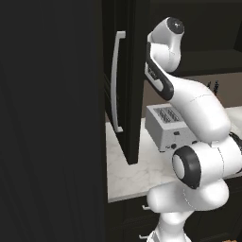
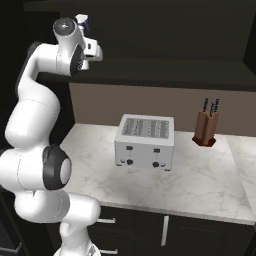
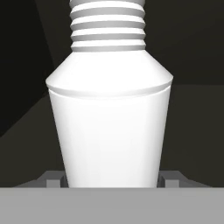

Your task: Move the cutting board and knife to the sink. Then move spray from the cabinet to the counter.

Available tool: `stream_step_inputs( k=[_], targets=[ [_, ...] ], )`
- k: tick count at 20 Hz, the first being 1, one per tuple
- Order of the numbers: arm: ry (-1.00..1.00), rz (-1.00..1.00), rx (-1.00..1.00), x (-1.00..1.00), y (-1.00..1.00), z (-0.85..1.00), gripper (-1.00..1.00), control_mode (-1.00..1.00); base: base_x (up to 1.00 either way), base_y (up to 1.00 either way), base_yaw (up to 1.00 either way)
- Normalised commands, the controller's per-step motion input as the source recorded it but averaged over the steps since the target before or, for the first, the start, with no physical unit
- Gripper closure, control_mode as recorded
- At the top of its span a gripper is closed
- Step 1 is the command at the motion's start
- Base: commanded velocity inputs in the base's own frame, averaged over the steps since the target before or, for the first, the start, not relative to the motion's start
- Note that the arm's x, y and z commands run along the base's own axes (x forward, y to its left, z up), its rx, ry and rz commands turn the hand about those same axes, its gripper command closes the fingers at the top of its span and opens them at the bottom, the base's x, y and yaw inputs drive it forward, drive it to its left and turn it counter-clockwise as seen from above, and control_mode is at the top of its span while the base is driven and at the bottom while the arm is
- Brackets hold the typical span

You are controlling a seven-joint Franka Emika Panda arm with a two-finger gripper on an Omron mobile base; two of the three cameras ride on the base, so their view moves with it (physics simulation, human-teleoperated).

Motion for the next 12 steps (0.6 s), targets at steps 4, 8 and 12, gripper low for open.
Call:
stream_step_inputs(
  k=[4, 8, 12],
  targets=[
    [-0.02, 0.00, 0.02, -0.47, -0.01, 0.05, 1.00, -1.00, 0.00, 0.00, 0.00],
    [-0.02, 0.00, 0.03, -0.53, -0.03, 0.02, 1.00, -1.00, 0.00, 0.00, 0.00],
    [-0.02, 0.00, 0.02, -0.53, -0.05, 0.01, 1.00, -1.00, 0.00, 0.00, 0.00]
  ],
)
